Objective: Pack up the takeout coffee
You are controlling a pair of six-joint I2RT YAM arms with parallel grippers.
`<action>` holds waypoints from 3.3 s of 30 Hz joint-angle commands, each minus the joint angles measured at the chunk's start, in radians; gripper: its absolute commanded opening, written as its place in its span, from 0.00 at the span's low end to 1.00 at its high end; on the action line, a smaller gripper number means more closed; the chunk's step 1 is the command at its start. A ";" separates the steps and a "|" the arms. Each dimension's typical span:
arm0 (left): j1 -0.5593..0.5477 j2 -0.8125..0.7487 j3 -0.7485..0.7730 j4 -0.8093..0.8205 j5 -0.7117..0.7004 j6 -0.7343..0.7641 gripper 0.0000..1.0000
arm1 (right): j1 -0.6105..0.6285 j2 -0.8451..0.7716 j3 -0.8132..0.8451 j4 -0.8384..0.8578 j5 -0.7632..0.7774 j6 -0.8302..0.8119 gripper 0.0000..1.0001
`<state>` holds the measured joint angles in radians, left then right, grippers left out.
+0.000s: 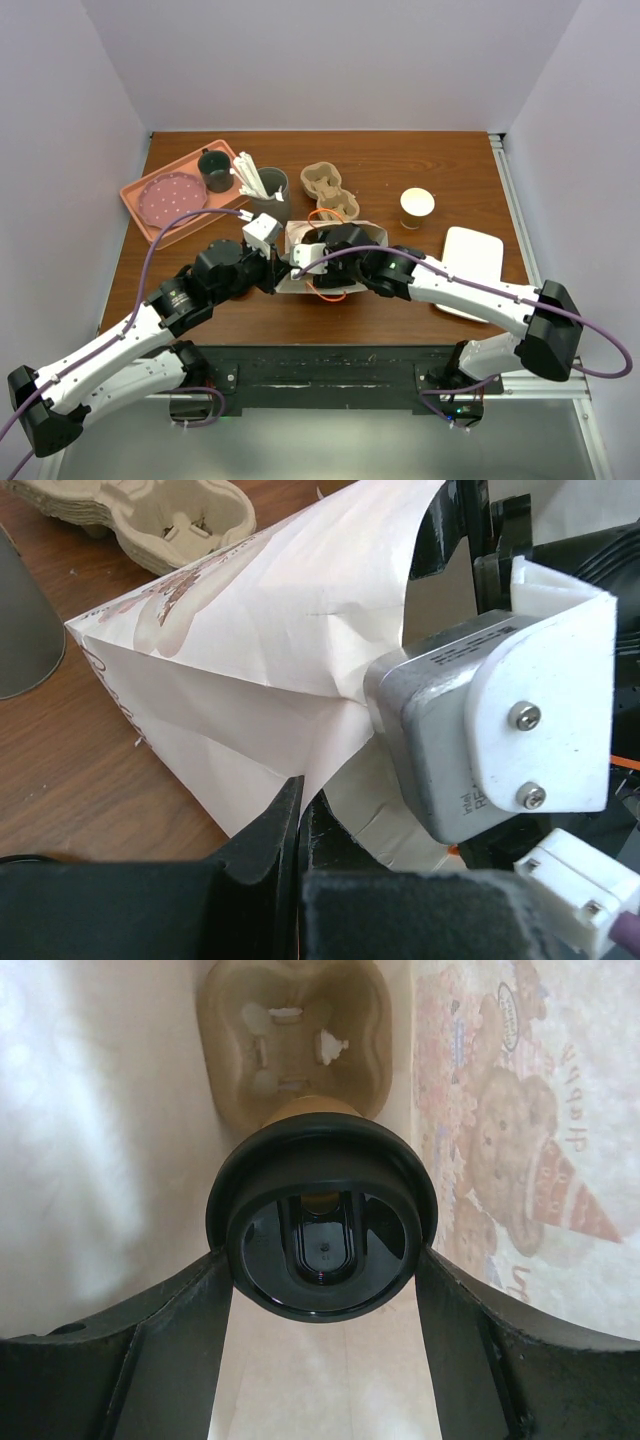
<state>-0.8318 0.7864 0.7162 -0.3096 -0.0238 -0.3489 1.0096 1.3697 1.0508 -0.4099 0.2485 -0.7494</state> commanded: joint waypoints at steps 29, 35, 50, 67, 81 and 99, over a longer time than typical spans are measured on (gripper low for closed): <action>0.000 -0.006 0.043 0.017 0.018 -0.045 0.00 | 0.000 -0.004 -0.060 0.211 0.189 -0.057 0.00; 0.000 0.000 0.054 0.003 0.004 -0.029 0.00 | 0.001 -0.060 -0.037 0.071 0.126 -0.048 0.00; 0.000 0.024 0.060 -0.008 0.036 -0.036 0.00 | -0.011 -0.086 -0.023 0.031 0.143 -0.084 0.00; -0.001 0.014 0.080 -0.074 -0.036 0.039 0.00 | -0.017 -0.126 -0.037 -0.093 0.120 -0.065 0.00; 0.000 0.040 0.115 -0.077 -0.015 0.070 0.00 | -0.019 -0.057 0.011 -0.118 0.139 -0.090 0.00; 0.000 0.051 0.121 -0.059 0.019 0.080 0.00 | -0.022 -0.017 -0.028 -0.026 0.169 -0.094 0.00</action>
<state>-0.8272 0.8333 0.7952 -0.3904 -0.0296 -0.2913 0.9943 1.3315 1.0187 -0.4904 0.3786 -0.8253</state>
